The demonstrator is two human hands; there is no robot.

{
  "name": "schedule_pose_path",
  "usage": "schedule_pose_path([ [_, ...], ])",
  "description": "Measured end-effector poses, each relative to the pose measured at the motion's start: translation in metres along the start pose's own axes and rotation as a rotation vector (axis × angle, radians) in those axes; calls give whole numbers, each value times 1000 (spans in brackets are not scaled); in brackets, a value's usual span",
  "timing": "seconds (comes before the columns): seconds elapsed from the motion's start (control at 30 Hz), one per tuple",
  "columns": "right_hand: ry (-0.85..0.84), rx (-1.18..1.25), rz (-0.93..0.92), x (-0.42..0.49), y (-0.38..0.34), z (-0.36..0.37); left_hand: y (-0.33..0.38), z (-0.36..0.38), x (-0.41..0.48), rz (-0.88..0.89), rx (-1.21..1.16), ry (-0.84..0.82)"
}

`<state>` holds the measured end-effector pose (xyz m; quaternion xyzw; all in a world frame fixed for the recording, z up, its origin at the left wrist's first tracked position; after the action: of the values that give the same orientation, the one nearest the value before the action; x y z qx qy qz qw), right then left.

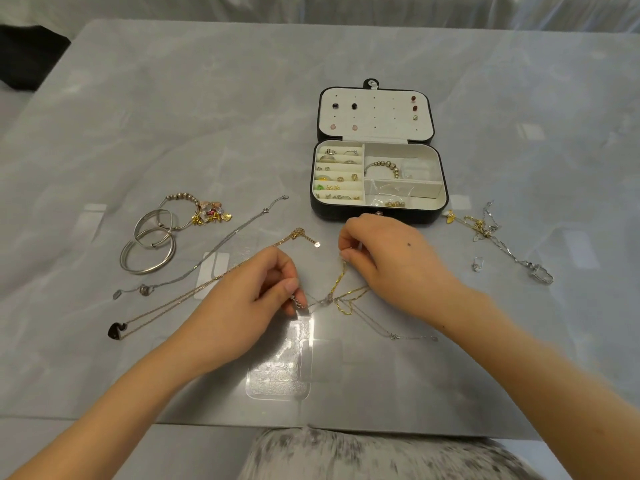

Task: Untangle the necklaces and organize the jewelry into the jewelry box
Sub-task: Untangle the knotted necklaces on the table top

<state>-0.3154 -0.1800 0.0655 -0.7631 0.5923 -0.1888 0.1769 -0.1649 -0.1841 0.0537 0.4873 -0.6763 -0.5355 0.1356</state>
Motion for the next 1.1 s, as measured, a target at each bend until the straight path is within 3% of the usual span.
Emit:
schedule_pose_path([
  [0.27,123,-84,-8,-5,-6,5,-5,-5,7,-37,17,-3],
  [0.47,0,-43,-14,-26,-13,19,-1,-11,10,1,124,44],
  [0.83,3,-61,33,-51,-6,21,0,-9,9,184,670,98],
  [0.97,61,-68,38,-59,-3,11,11,-3,3,339,859,183],
  [1.1,132,-186,84,-60,20,-7,20,10,0,432,765,171],
])
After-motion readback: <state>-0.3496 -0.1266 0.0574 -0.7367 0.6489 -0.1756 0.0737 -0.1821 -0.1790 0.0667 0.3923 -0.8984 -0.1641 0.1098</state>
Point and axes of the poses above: each hand's wrist, its own x-axis towards the middle knuckle, its own z-axis out of the palm, y = z × x, the point moved 7 cm from there along x, towards the middle knuckle, and after that the axes turned 5 degrees about -z, right-handed, at the moved point
